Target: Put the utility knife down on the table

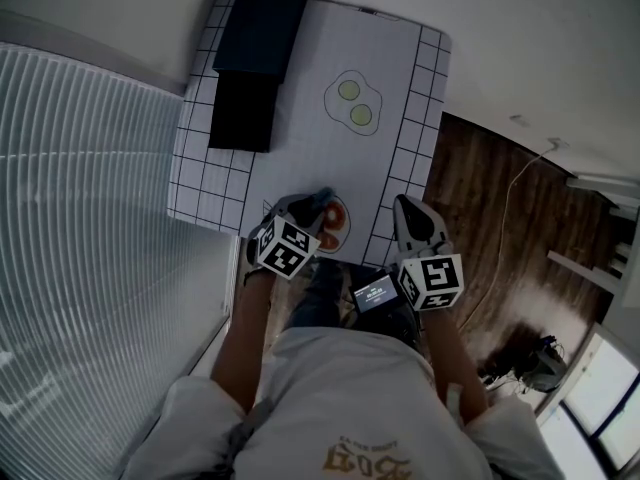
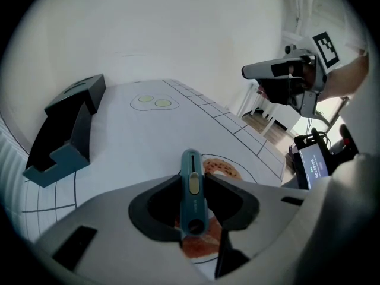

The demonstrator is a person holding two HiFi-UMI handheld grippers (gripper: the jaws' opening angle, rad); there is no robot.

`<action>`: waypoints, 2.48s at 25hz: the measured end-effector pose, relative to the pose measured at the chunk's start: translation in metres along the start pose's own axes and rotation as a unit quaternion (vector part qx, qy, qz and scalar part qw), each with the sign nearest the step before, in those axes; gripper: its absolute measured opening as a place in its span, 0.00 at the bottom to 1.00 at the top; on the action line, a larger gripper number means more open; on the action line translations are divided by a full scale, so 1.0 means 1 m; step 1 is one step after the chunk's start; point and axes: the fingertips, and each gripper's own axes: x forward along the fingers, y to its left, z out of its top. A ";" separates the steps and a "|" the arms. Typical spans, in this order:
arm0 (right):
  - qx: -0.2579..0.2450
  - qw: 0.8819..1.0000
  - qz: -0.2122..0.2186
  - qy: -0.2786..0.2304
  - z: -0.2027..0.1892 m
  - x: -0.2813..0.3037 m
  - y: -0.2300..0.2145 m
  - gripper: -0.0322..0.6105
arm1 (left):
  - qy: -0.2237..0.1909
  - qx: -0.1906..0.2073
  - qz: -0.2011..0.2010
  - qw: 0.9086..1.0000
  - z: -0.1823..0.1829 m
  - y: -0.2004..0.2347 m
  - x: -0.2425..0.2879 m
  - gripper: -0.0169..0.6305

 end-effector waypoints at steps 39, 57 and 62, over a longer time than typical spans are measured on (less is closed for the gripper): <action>-0.029 0.991 0.022 -0.128 0.076 -0.061 0.035 0.06 | -0.370 -0.122 0.088 0.917 0.111 -0.001 -0.185 0.04; -0.055 0.983 0.027 -0.175 0.120 -0.085 0.052 0.06 | -0.430 -0.059 0.161 0.887 0.148 -0.010 -0.258 0.04; -0.065 0.982 0.024 -0.177 0.127 -0.084 0.053 0.06 | -0.432 -0.048 0.178 0.883 0.149 -0.007 -0.263 0.04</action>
